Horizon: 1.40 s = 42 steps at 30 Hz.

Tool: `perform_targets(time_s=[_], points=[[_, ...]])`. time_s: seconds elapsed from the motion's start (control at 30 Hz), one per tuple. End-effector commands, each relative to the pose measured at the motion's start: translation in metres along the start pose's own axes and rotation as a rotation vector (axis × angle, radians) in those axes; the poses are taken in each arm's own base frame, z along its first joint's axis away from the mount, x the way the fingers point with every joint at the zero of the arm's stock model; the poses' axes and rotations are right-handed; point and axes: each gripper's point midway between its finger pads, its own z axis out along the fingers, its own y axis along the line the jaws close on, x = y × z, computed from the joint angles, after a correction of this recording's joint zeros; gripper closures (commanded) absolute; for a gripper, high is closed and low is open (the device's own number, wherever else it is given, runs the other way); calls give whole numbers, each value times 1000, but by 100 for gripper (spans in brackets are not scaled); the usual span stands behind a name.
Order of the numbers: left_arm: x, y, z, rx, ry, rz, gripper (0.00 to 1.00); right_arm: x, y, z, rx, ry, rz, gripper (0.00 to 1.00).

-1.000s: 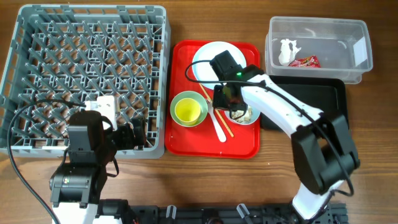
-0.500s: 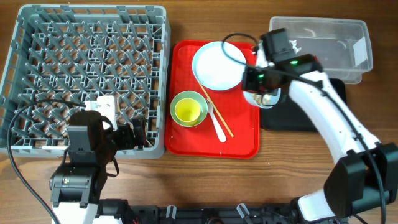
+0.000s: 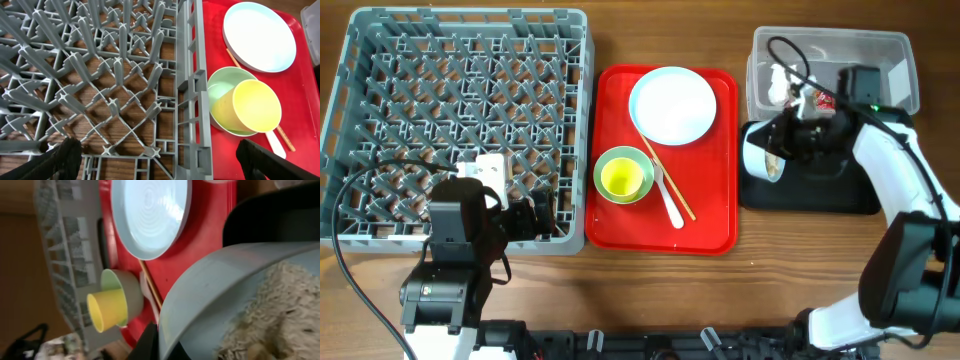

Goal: Sort waste into correct bins and load items into the dishwasher rack
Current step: 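Tip the white bowl over the black tray to dump the rice, then carry the white bowl back and set it onto the white plate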

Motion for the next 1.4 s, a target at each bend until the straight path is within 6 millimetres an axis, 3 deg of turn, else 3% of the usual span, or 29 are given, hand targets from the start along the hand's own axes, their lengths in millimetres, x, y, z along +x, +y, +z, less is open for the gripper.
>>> perform_targets(time_s=[0.0, 0.17, 0.4, 0.53, 0.7, 0.9, 1.13, 1.37], points=[[-8, -4, -5, 18, -21, -8, 0, 7, 6, -7, -246, 9, 41, 96], [-8, -4, -5, 18, -21, -8, 0, 4, -13, -18, -378, -37, 121, 96], [-8, -4, -5, 18, -21, -8, 0, -9, -16, -43, -597, -92, 193, 96], [-8, -4, -5, 18, -21, -8, 0, -19, -12, -69, -720, -135, 190, 96], [-8, -4, -5, 18, -21, -8, 0, -30, -20, -81, -728, -141, 259, 96], [-8, -4, -5, 18, -21, -8, 0, -41, -22, -88, -735, -93, 394, 96], [-8, -4, -5, 18, -21, -8, 0, -51, -19, -92, -730, -80, 404, 96], [-8, -4, -5, 18, -21, -8, 0, -53, -19, -71, -655, -106, 359, 96]])
